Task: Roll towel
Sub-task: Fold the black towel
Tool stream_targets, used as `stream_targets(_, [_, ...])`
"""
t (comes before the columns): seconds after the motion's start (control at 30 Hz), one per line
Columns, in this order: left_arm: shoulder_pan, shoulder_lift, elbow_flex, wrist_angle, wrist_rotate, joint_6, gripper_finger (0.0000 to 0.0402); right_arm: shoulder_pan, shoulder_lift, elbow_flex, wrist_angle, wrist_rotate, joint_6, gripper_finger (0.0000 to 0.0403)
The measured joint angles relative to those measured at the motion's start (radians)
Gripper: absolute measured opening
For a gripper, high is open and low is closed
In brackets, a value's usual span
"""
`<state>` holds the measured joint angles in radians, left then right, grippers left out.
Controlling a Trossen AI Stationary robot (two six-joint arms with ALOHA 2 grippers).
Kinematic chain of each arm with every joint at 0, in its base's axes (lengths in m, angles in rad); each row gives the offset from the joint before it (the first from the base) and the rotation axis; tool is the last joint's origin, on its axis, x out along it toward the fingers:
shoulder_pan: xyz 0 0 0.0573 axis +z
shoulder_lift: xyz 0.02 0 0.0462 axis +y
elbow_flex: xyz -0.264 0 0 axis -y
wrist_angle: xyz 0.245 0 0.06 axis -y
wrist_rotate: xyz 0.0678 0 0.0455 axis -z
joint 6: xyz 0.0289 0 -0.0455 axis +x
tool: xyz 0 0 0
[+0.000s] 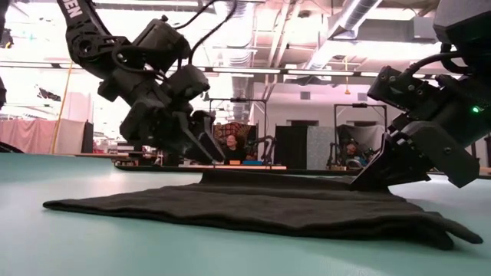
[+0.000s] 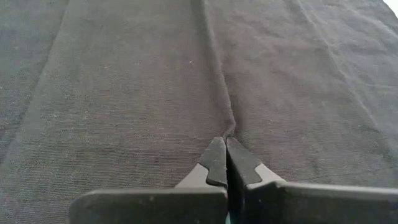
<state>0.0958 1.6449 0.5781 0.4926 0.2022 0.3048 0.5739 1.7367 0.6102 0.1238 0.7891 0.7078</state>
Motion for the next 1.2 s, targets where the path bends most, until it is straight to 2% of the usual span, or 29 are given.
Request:
stream_targets(0.13, [0.0,0.044,0.0,0.025,-0.008,0.001,0.0196,0.0,0.0,-0.001,0.005,-0.001,0.002,0.0007])
stream_targets(0.33, [0.0,0.045,0.0,0.029,-0.014,-0.008,0.0191,0.0,0.0,-0.001,0.008,-0.002,0.002,0.0007])
stream_targets(0.8, [0.0,0.123,0.044,0.035,-0.025,-0.023,0.0066,0.001,0.001,0.0,0.027,-0.009,-0.001,0.0007])
stream_targets(1.03, [0.0,0.041,0.076,-0.146,-0.024,-0.06,0.0011,0.001,0.002,0.075,-0.047,0.011,-0.049,0.0006])
stream_targets(1.2, [-0.001,-0.058,0.079,-0.233,-0.047,-0.089,0.0002,-0.011,-0.011,0.156,-0.165,0.067,-0.1,0.0005])
